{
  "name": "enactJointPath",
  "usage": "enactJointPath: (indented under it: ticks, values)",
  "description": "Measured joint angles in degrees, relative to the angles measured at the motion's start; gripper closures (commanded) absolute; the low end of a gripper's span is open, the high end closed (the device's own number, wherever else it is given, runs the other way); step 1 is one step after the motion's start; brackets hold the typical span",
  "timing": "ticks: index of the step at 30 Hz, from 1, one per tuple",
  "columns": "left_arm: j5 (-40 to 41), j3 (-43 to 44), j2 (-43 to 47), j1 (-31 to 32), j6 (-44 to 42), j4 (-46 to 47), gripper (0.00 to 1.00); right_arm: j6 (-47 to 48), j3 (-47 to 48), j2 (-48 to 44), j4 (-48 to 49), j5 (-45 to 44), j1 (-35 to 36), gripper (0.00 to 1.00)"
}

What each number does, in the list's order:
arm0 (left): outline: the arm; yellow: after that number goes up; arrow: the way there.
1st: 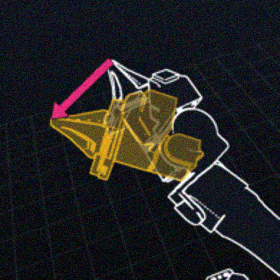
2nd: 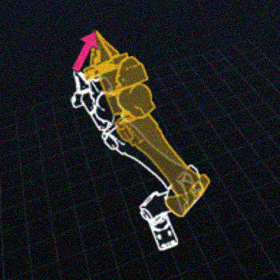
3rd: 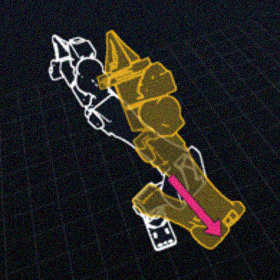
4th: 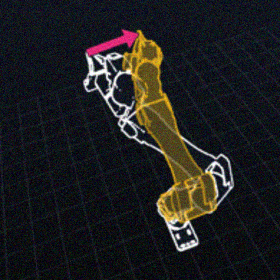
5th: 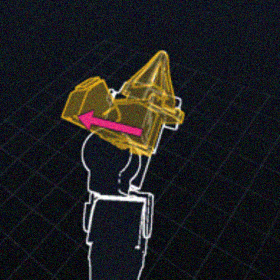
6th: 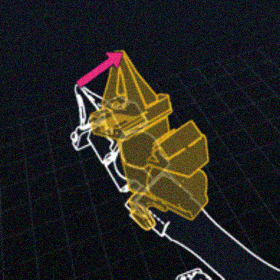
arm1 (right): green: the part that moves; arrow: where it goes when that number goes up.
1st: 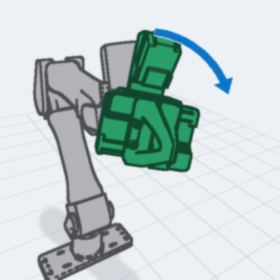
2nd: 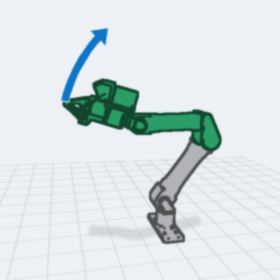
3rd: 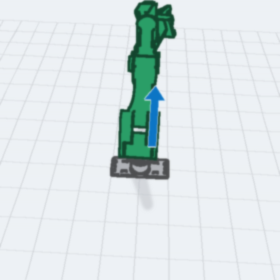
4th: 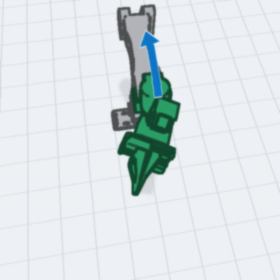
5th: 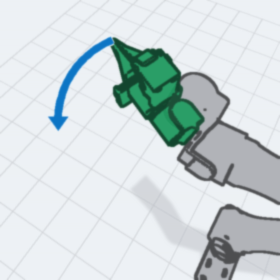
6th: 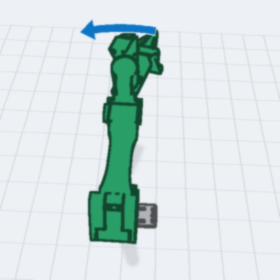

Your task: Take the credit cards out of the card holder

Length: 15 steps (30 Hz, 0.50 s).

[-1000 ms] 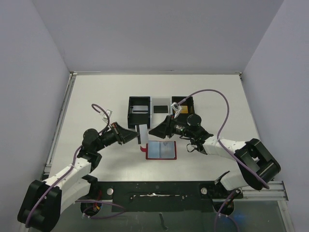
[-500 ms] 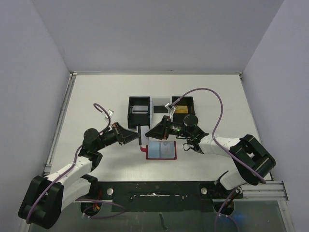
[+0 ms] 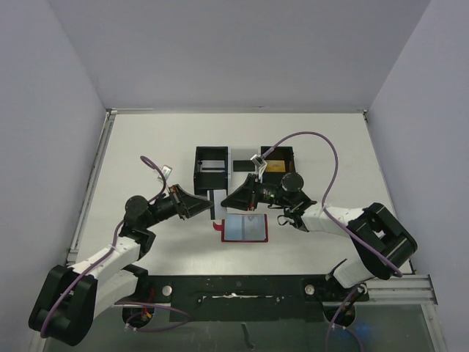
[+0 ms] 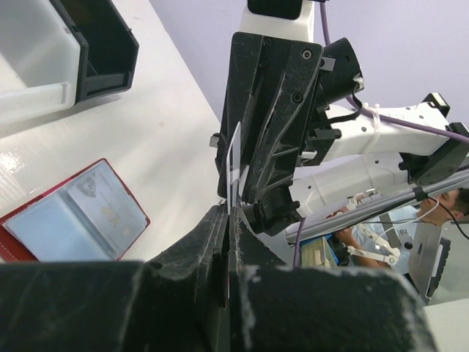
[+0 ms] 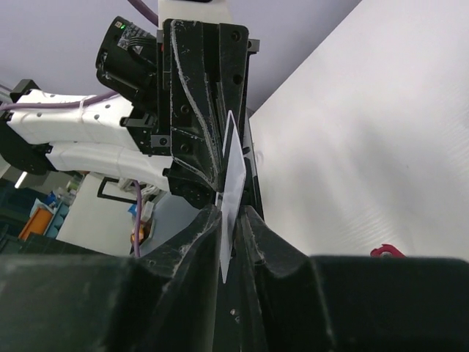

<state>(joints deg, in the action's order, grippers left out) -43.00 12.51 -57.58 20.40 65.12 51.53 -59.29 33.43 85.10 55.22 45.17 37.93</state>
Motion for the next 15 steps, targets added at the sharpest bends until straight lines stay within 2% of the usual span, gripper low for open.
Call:
enactJointPath:
  ticks: [2,7,9,10,12,13,14,15]
  values:
    - [-0.4,0.0,-0.4,0.0,0.5,1.3,1.00,-0.5,0.0,0.3,1.5,0.9,0.0,0.80]
    - [-1.1,0.0,-2.6,0.0,2.3,5.0,1.00,-2.0,0.1,2.0,4.1,2.2,0.0,0.99]
    - [-1.3,0.0,-3.1,0.0,2.8,5.8,1.00,-2.6,0.1,2.1,4.6,2.5,-0.1,1.00]
    - [-1.4,0.0,-3.3,0.0,3.0,6.2,0.92,-2.6,0.2,2.1,4.6,2.5,-0.1,1.00]
    - [-1.4,0.0,-3.3,0.0,3.1,6.5,0.65,-2.5,0.3,2.0,4.2,2.6,-0.2,1.00]
    - [-1.4,0.0,-3.3,0.0,3.1,6.5,0.55,-2.3,0.3,1.8,4.2,2.6,-0.2,1.00]
    - [-1.4,0.1,-3.3,0.0,2.4,6.3,0.37,-2.0,0.3,1.6,3.7,2.5,-0.2,1.00]
    - [-1.4,0.5,-3.1,0.1,2.0,4.7,0.33,-1.3,0.4,1.0,2.8,2.4,-0.3,1.00]
